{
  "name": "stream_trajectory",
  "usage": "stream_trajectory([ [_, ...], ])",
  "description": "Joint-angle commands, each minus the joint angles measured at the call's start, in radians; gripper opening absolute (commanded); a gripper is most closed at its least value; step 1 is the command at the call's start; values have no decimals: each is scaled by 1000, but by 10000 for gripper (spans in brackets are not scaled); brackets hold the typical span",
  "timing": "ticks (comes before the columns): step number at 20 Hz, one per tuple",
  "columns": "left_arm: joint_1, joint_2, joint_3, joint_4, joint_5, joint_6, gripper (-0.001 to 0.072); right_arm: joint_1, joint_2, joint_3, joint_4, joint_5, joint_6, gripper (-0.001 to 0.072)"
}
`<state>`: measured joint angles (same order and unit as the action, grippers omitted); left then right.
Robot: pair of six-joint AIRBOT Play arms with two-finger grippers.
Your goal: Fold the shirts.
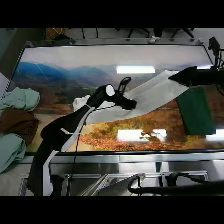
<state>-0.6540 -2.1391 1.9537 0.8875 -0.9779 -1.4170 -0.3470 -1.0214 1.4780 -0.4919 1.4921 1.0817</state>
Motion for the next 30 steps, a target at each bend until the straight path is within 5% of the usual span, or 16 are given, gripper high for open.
stream_trajectory([
  [1,-59,-92,123,-2,42,-71,15,0,43,4,5,14,26,14],
  [5,-23,-38,72,-170,1,-60,16,1,12,4,7,20,31,13],
  [14,422,472,72,-568,-531,159,15,94,-21,2,187,-86,40,14],
  [19,643,659,72,-763,-568,189,15,564,-100,-19,182,-449,-63,15],
  [24,721,747,72,-752,-605,205,15,1072,-401,-19,183,-1107,-303,18],
  [25,718,748,72,-752,-625,205,15,1143,-471,-18,183,-1266,-365,78],
  [26,708,747,72,-752,-647,205,15,1200,-538,-16,183,-1410,-376,290],
  [27,693,747,64,-753,-661,205,16,1233,-583,-16,182,-1485,-377,377],
  [30,646,750,19,-757,-645,205,16,1209,-566,-17,178,-1366,-377,371],
])
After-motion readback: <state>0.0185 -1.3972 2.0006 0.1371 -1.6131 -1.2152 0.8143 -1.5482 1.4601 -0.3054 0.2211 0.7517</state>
